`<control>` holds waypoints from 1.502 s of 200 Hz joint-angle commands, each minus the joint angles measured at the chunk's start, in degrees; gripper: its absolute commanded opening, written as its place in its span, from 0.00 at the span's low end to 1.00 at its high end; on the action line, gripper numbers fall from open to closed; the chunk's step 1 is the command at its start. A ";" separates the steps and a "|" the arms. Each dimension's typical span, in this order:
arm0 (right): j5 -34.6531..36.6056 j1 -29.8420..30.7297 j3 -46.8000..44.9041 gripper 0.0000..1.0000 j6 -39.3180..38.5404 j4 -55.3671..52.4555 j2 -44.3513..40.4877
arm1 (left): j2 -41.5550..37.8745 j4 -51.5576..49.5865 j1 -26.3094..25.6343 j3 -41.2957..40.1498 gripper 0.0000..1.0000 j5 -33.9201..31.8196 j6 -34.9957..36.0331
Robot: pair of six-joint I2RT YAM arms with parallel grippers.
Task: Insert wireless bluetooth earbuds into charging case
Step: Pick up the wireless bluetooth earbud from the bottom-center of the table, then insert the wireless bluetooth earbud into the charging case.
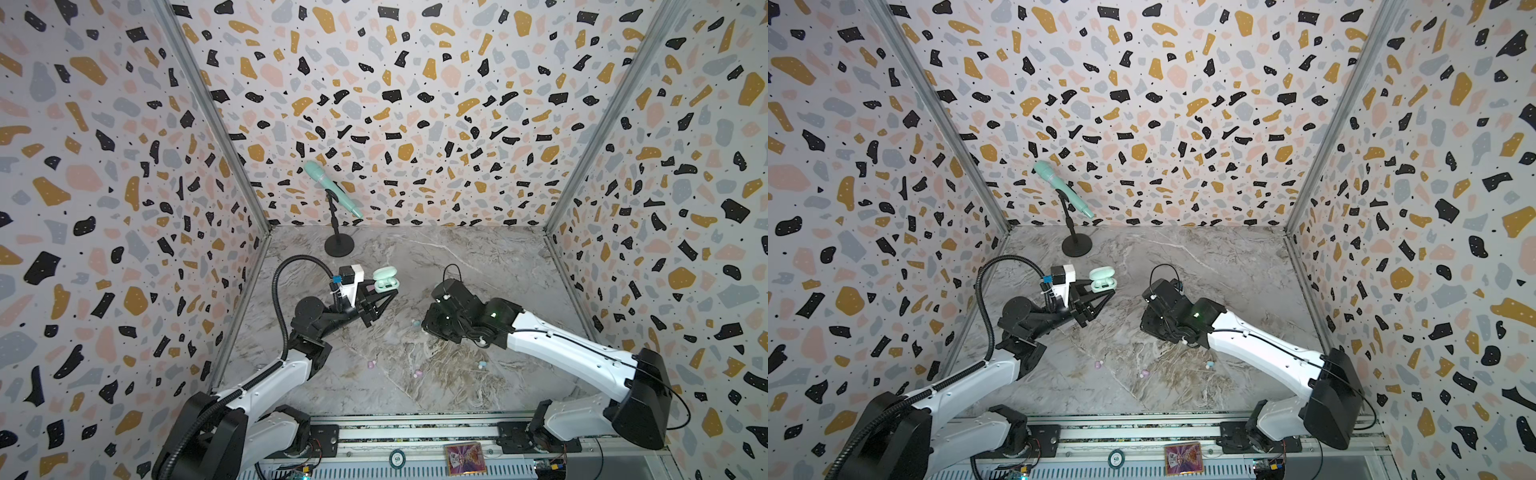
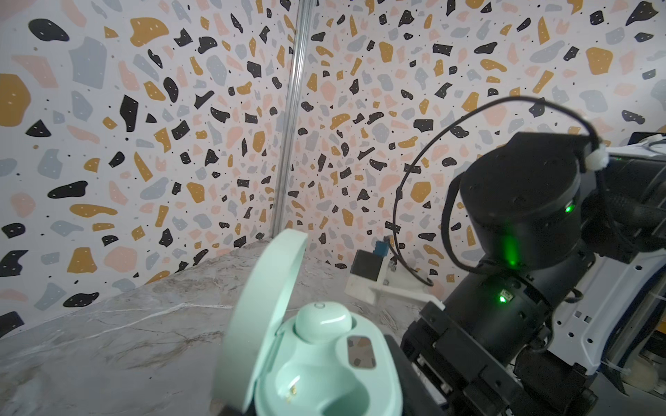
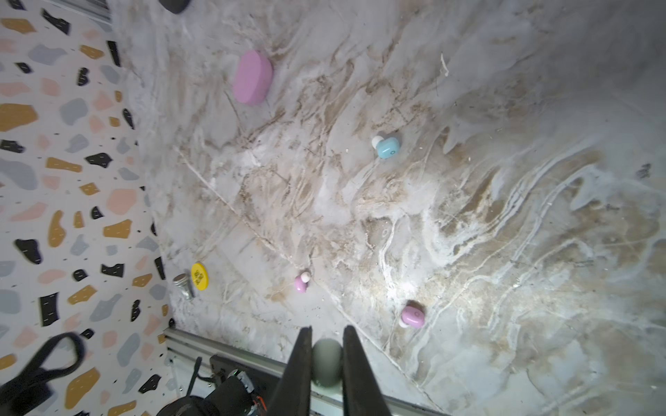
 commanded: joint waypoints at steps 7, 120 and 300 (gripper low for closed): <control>2.46 -0.53 1.47 0.07 -0.94 -1.95 -5.69 | 0.29 2.12 -1.40 2.05 0.35 -0.35 1.69; 0.93 -1.10 11.78 0.07 -7.93 2.41 -10.77 | 2.61 -0.52 -7.07 4.23 0.36 -0.25 5.69; -6.68 0.91 10.73 0.07 -6.85 15.12 -4.55 | 2.93 0.74 -9.10 5.64 0.36 0.00 5.31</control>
